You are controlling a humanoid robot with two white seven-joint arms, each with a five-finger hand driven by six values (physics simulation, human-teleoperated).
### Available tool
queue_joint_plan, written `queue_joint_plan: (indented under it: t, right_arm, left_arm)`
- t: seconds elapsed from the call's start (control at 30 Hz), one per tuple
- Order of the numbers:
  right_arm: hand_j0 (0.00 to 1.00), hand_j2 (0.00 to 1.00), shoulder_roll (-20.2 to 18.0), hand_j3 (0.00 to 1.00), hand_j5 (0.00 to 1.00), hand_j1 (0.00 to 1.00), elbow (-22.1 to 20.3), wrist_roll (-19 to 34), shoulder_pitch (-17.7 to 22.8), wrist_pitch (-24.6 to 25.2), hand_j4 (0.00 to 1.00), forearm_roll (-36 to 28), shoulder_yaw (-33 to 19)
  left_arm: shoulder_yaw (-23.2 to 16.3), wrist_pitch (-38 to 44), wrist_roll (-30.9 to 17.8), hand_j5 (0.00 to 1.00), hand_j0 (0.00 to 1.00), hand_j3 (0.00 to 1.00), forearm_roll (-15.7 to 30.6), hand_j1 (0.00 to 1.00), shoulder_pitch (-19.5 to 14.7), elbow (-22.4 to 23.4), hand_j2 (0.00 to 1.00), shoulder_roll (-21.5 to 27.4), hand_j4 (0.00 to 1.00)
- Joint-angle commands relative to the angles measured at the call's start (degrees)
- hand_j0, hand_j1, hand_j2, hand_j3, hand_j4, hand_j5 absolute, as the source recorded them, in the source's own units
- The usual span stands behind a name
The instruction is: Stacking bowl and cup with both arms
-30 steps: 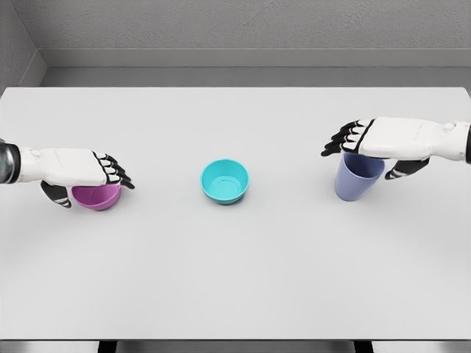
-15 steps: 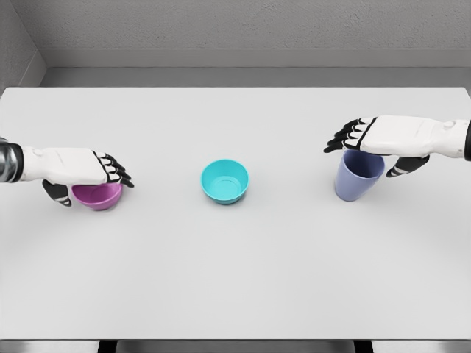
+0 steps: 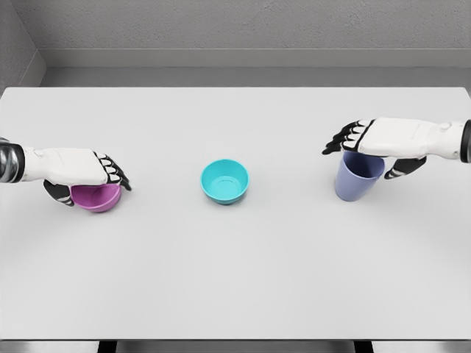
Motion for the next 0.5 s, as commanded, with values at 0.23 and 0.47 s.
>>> queue_joint_plan:
  t: [0.23,0.47]
  right_arm:
    - [1.00,1.00,-0.03,1.00,1.00,1.00,0.03,-0.02,-0.18,0.15,1.00,-0.30,0.19]
    - [1.00,1.00,0.05,1.00,1.00,1.00,0.03,-0.02,-0.26,0.15,1.00,-0.30,0.19]
  left_arm:
    - [0.03,0.13,0.04,0.72,0.72,0.72,0.24,0.72,0.00,0.00,0.72,0.04,0.72]
    - [-0.06,0.13,0.04,0.72,0.72,0.72,0.50,0.72,-0.53,-0.26,0.72,-0.23,0.72]
